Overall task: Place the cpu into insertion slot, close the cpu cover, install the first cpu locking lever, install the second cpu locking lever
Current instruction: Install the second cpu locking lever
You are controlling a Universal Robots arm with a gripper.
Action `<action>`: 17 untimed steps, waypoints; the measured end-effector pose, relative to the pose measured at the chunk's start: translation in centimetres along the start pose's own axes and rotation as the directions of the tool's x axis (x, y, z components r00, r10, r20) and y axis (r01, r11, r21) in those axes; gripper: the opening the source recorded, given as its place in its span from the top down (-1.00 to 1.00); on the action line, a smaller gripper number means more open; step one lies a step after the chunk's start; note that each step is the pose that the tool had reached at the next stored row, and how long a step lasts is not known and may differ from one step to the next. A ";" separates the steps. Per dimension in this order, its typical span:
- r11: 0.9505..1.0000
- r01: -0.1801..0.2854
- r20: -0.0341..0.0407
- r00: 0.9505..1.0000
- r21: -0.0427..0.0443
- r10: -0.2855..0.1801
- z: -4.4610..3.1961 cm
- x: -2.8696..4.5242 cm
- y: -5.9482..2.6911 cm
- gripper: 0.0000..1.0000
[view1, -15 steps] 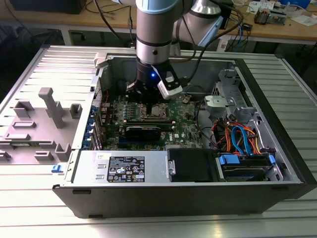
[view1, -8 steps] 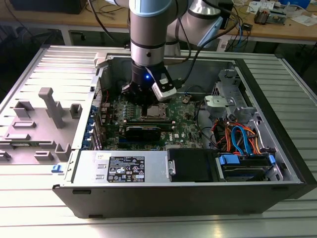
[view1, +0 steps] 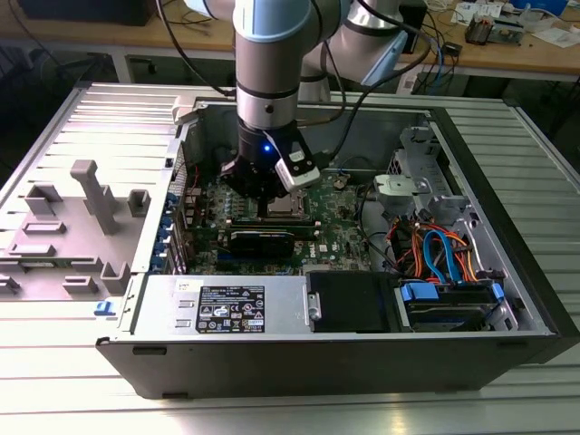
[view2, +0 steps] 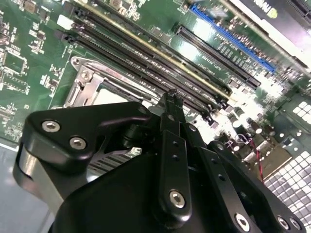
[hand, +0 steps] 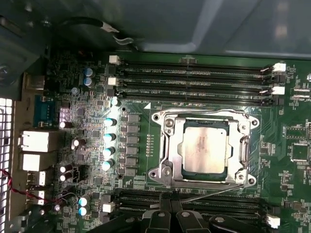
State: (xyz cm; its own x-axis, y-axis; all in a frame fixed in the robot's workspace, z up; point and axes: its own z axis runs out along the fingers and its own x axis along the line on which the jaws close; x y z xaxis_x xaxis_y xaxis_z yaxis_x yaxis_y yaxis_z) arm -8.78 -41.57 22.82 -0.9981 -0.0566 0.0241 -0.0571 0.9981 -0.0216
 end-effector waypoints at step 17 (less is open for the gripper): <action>0.998 0.054 0.004 0.999 -0.043 -0.054 0.73 0.59 -0.31 0.79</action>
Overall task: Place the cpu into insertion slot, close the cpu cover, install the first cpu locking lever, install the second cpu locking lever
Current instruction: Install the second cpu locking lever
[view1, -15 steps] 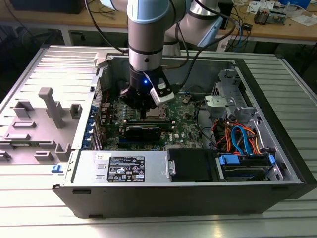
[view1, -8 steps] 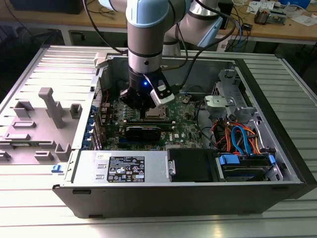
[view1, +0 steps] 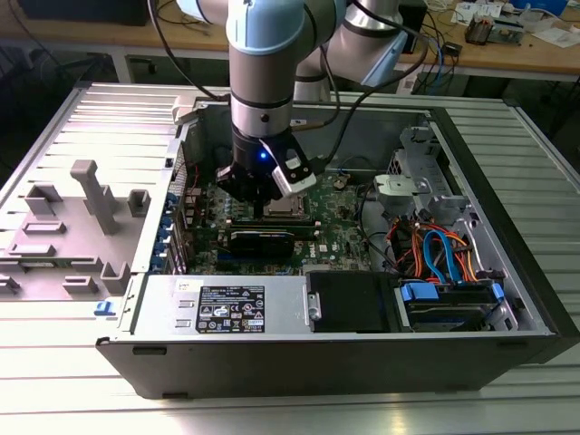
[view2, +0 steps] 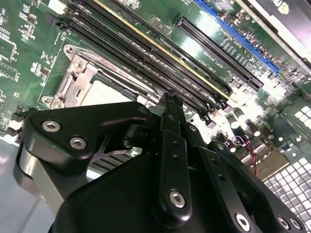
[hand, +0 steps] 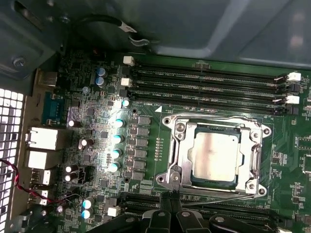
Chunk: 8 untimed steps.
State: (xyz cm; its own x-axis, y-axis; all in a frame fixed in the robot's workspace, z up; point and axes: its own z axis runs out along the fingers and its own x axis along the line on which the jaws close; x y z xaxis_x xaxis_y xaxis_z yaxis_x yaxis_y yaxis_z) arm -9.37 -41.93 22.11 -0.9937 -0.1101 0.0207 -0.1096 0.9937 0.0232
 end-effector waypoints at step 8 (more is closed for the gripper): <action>1.000 0.023 0.000 1.000 -0.005 -0.023 0.49 0.08 -0.04 0.79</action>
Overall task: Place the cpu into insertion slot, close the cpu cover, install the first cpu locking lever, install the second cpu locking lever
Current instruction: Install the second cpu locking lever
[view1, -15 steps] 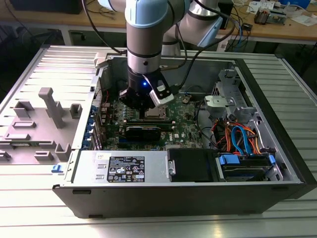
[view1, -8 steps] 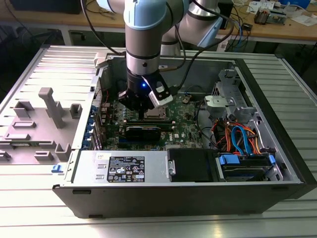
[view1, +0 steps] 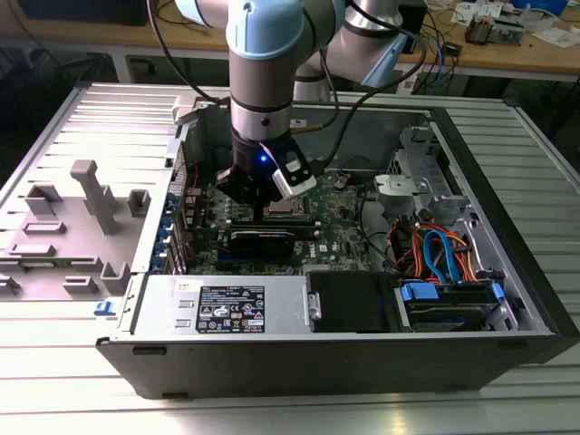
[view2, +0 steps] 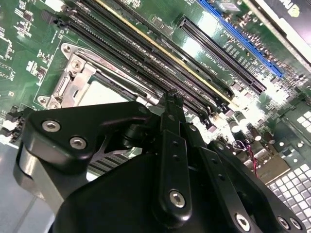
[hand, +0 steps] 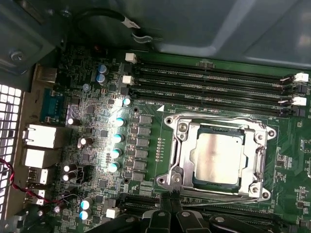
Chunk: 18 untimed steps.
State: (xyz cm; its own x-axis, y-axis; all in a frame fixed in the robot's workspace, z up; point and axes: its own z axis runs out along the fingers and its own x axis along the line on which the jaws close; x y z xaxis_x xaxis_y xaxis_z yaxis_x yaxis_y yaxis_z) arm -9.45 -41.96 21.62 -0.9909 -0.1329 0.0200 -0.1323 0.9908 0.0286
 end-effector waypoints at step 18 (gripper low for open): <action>1.000 0.014 -0.003 1.000 -0.002 -0.014 0.49 0.07 0.25 0.79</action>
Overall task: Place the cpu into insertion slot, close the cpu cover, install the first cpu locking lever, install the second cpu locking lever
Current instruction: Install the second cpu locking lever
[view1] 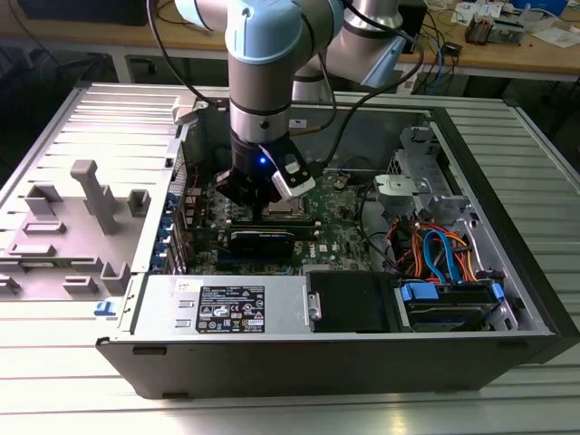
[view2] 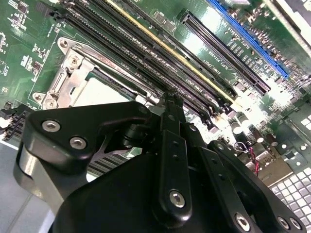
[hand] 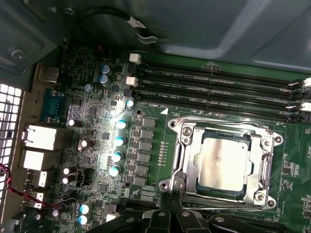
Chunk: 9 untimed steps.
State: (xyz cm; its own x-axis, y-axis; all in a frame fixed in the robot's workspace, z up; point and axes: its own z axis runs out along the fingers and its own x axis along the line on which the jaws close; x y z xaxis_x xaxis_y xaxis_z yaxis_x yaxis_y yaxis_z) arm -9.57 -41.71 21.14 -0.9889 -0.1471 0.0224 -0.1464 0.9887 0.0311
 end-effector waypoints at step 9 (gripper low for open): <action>1.000 0.000 -0.001 1.000 0.000 0.000 0.36 -0.08 0.46 0.79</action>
State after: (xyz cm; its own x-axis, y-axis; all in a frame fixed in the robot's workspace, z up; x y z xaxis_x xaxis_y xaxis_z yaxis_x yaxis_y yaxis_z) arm -9.57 -41.24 20.80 -0.9889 -0.1471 0.0230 -0.1463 0.9888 0.0311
